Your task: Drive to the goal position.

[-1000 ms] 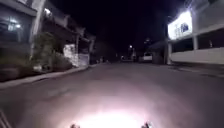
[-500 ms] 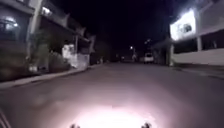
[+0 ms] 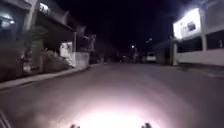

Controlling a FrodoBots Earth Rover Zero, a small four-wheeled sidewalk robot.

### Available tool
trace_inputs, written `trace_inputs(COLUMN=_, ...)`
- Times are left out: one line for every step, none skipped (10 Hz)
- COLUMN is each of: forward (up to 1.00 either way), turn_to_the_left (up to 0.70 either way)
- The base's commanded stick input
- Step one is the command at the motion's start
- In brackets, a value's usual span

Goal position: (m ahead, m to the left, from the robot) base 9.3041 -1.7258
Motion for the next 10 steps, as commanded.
trace_inputs(forward=0.85, turn_to_the_left=0.00)
trace_inputs(forward=0.85, turn_to_the_left=0.00)
trace_inputs(forward=0.85, turn_to_the_left=0.00)
trace_inputs(forward=0.85, turn_to_the_left=0.00)
trace_inputs(forward=0.85, turn_to_the_left=0.00)
trace_inputs(forward=0.85, turn_to_the_left=0.00)
trace_inputs(forward=0.85, turn_to_the_left=0.00)
trace_inputs(forward=0.85, turn_to_the_left=0.00)
trace_inputs(forward=0.85, turn_to_the_left=0.00)
trace_inputs(forward=0.85, turn_to_the_left=0.00)
